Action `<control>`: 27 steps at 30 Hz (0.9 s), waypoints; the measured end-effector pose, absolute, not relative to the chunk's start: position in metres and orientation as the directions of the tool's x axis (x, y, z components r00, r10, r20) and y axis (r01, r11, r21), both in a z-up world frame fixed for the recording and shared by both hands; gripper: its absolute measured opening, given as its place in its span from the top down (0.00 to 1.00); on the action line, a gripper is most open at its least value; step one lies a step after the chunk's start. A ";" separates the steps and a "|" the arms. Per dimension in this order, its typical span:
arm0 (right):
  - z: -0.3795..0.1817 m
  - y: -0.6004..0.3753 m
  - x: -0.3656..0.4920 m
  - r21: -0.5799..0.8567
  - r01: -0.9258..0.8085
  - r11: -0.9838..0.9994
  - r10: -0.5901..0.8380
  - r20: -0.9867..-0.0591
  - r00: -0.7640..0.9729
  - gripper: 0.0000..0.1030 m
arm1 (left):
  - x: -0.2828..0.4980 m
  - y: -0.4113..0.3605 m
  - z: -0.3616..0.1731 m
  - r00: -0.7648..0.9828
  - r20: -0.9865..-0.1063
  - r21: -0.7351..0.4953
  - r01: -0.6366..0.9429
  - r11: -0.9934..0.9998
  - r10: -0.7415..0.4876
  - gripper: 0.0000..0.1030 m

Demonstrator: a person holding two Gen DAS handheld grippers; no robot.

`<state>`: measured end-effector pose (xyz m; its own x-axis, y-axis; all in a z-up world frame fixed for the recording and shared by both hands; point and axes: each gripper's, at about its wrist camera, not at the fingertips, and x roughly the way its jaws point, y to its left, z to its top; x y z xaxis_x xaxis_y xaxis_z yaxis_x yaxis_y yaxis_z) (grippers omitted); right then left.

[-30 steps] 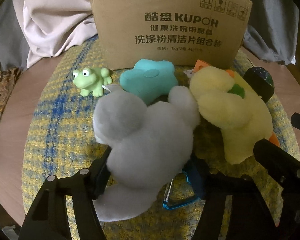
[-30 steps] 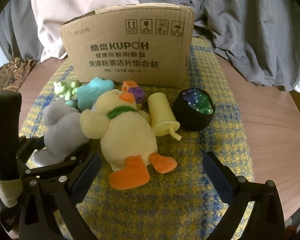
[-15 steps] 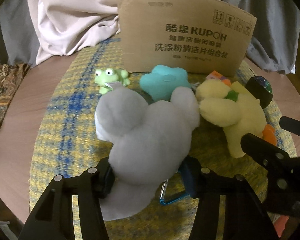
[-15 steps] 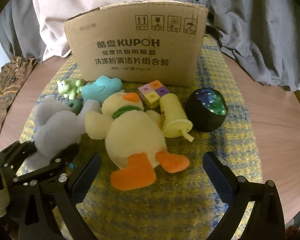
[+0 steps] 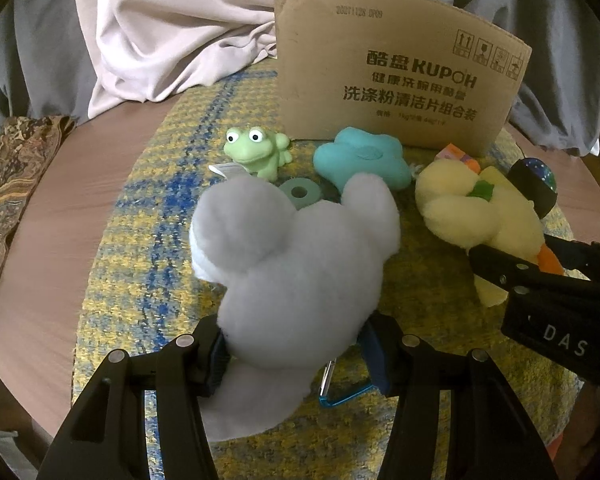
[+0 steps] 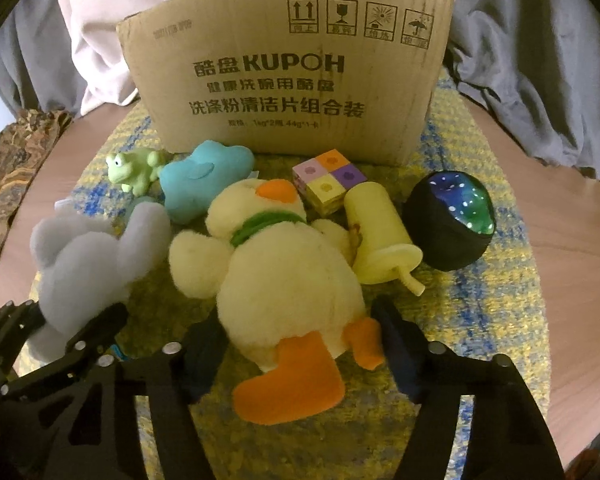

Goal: Organize objects
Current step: 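Close the left tool on the grey plush while the right tool grasps the yellow duck, then lift the grey plush with the left tool while the right tool carries the duck over the box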

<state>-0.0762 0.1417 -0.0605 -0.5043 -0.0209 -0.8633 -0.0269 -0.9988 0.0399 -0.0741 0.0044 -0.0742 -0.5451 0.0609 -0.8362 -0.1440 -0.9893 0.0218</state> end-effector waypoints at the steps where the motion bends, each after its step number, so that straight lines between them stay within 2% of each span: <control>1: -0.059 0.141 -0.075 0.037 -0.024 -0.999 -0.019 -0.860 -0.510 0.41 | -0.074 0.004 -0.074 -0.547 -0.835 0.024 -0.144 -0.989 0.059 0.47; 13: -0.041 0.140 -0.056 0.024 -0.018 -1.000 -0.009 -0.818 -0.575 0.48 | -0.070 0.008 -0.059 -0.575 -0.816 0.027 -0.149 -0.989 0.065 0.47; 27: -0.004 0.145 -0.035 0.015 -0.042 -0.999 0.016 -0.752 -0.659 0.49 | -0.062 0.017 -0.026 -0.632 -0.771 0.035 -0.164 -0.986 0.078 0.47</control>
